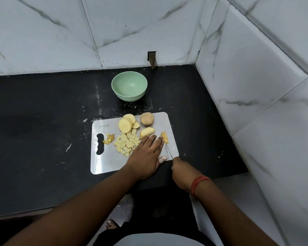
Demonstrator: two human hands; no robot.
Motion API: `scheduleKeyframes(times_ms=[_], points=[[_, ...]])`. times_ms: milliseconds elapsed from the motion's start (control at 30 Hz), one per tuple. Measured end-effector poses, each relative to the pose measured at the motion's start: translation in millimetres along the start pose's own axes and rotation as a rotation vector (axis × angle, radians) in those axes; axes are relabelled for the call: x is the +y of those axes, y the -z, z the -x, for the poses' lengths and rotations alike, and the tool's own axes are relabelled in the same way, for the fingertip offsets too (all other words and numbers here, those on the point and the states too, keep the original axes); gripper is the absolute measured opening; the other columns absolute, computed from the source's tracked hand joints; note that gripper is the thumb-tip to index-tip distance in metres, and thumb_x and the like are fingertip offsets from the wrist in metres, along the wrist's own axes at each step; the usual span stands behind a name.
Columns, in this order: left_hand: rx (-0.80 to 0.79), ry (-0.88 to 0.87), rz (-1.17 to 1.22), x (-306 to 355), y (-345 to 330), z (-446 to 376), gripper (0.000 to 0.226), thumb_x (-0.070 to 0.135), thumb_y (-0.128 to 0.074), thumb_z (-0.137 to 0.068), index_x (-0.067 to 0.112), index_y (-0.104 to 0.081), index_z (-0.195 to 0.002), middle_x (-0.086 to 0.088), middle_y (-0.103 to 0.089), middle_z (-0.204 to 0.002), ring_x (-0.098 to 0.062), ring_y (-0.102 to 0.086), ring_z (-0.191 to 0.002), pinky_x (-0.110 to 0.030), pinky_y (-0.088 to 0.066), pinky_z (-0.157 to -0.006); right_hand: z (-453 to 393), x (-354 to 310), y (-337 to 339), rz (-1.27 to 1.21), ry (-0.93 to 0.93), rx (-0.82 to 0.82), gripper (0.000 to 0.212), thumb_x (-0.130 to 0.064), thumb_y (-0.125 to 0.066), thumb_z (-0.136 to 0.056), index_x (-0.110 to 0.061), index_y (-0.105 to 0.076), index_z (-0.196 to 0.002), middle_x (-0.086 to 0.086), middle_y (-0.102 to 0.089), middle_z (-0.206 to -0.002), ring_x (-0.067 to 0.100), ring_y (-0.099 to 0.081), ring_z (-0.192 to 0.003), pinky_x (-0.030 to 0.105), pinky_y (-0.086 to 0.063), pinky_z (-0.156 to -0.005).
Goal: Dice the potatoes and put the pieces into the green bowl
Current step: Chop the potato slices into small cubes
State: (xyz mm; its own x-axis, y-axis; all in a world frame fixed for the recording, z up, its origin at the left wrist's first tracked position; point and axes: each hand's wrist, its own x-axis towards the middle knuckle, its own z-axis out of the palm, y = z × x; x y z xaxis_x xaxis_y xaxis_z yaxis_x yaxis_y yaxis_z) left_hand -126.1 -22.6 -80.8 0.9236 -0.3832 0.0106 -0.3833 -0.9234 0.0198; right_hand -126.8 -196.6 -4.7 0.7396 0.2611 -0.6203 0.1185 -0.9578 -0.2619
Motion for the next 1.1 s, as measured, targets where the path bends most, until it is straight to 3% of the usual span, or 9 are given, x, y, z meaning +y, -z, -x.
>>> scheduleKeyframes(times_ms=[67,233,400,700,800,933,1100], points=[[0.014,0.003,0.006,0.0,-1.1,1.2,0.07,0.053,-0.021,-0.104,0.006,-0.039,-0.154,-0.013,-0.04,-0.158,-0.035,-0.032,-0.146,-0.049,-0.024,-0.122,2.9,6.9,3.0,0.01,0.014,0.004,0.021,-0.009,-0.04,-0.1,0.0,-0.046,-0.118,0.02,-0.061,-0.114,0.027,-0.058,-0.09,0.03,-0.039,-0.073],[0.038,0.007,0.019,1.2,-1.4,3.2,0.071,0.053,-0.023,-0.104,0.006,-0.04,-0.154,-0.013,-0.04,-0.158,-0.035,-0.033,-0.146,-0.048,-0.024,-0.123,1.0,12.4,24.9,-0.103,0.0,0.136,0.019,-0.01,-0.041,-0.097,-0.002,-0.047,-0.114,0.018,-0.062,-0.11,0.025,-0.055,-0.083,0.029,-0.036,-0.07],[0.033,-0.007,-0.001,2.3,-1.0,4.4,0.069,0.053,-0.027,-0.103,0.007,-0.041,-0.153,-0.012,-0.04,-0.158,-0.035,-0.034,-0.146,-0.05,-0.024,-0.123,-21.5,3.0,38.4,0.018,-0.036,0.088,0.035,-0.007,-0.043,-0.094,-0.004,-0.043,-0.129,0.02,-0.059,-0.119,0.032,-0.061,-0.103,0.032,-0.044,-0.077],[0.118,-0.02,-0.006,3.0,2.7,2.9,0.063,0.05,-0.034,-0.102,0.006,-0.052,-0.144,-0.015,-0.05,-0.146,-0.034,-0.041,-0.141,-0.047,-0.026,-0.121,-36.6,5.7,56.6,0.221,0.087,0.068,0.03,-0.012,-0.041,-0.096,-0.012,-0.046,-0.126,0.014,-0.06,-0.116,0.03,-0.06,-0.101,0.032,-0.043,-0.076],[0.137,0.002,0.025,3.7,0.8,3.3,0.059,0.05,-0.038,-0.102,0.011,-0.054,-0.142,-0.018,-0.048,-0.147,-0.035,-0.041,-0.14,-0.047,-0.025,-0.12,-38.4,6.5,55.7,0.223,0.132,0.07,0.022,-0.016,-0.042,-0.096,-0.015,-0.049,-0.117,0.014,-0.06,-0.112,0.03,-0.06,-0.097,0.033,-0.046,-0.079],[0.136,0.017,0.052,2.5,-0.5,3.8,0.058,0.05,-0.038,-0.102,0.013,-0.054,-0.144,-0.019,-0.048,-0.147,-0.036,-0.044,-0.137,-0.048,-0.026,-0.12,-40.1,5.0,52.9,0.141,0.103,0.037,0.021,-0.015,-0.041,-0.097,-0.013,-0.05,-0.116,0.014,-0.06,-0.112,0.03,-0.06,-0.098,0.034,-0.046,-0.081],[0.148,0.004,0.051,1.3,-1.9,4.5,0.061,0.049,-0.038,-0.101,0.011,-0.05,-0.147,-0.017,-0.048,-0.147,-0.034,-0.043,-0.138,-0.046,-0.026,-0.121,-37.3,8.4,44.6,-0.15,0.057,0.082,0.017,-0.019,-0.038,-0.101,-0.01,-0.05,-0.11,0.014,-0.061,-0.11,0.026,-0.055,-0.091,0.029,-0.039,-0.076]])
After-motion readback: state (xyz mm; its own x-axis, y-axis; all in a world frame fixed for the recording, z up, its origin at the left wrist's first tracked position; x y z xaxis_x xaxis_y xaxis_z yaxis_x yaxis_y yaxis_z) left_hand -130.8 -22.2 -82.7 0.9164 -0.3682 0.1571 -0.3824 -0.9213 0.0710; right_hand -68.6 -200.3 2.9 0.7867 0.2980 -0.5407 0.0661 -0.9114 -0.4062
